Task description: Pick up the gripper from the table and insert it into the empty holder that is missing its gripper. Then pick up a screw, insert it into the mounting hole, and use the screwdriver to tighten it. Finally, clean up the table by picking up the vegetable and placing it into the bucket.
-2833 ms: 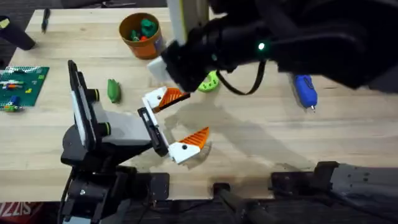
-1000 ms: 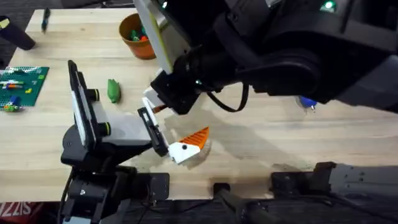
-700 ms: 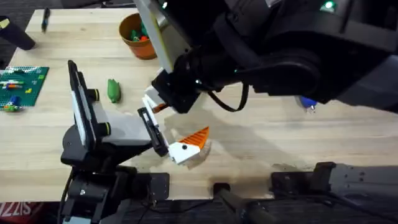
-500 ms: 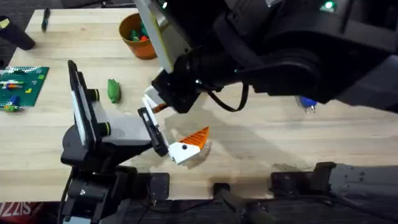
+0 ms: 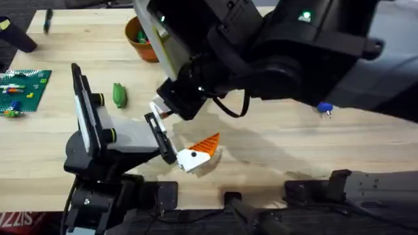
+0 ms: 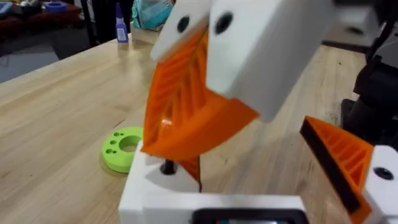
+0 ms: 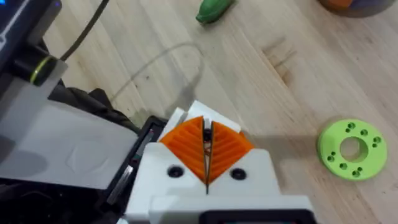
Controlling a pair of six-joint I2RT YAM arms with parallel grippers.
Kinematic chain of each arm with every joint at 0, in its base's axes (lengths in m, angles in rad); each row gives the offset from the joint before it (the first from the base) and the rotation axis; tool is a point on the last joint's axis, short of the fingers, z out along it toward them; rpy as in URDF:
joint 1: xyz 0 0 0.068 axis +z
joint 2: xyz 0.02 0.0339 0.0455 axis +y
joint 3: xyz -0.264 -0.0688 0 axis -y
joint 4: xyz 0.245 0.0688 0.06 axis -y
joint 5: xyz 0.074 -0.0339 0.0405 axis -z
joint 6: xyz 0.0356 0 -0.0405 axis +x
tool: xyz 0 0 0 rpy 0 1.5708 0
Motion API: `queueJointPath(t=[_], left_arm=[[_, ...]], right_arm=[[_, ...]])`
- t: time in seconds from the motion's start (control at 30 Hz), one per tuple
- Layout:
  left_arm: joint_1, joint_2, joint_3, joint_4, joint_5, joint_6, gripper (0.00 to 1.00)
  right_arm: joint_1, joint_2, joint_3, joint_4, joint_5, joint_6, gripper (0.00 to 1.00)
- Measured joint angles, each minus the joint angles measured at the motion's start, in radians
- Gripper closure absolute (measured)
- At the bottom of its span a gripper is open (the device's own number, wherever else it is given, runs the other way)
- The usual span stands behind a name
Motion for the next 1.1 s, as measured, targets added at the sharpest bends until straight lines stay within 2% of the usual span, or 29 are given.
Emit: queueJointPath(t=[0.17,0.73,0.9,0.97,1.1], left_arm=[[0.000,0.000,0.000,0.000,0.000,0.000,0.015],[0.000,0.000,0.000,0.000,0.000,0.000,0.015],[0.000,0.000,0.000,0.000,0.000,0.000,0.015],[0.000,0.000,0.000,0.000,0.000,0.000,0.015],[0.000,0.000,0.000,0.000,0.000,0.000,0.015]], right_arm=[[0.000,0.000,0.000,0.000,0.000,0.000,0.993],[0.000,0.000,0.000,0.000,0.000,0.002,0.588],[0.000,0.000,0.000,0.004,0.001,0.003,0.267],[0.000,0.000,0.000,0.006,0.003,-0.003,0.049],[0.000,0.000,0.002,0.016,0.003,0.000,0.008]])
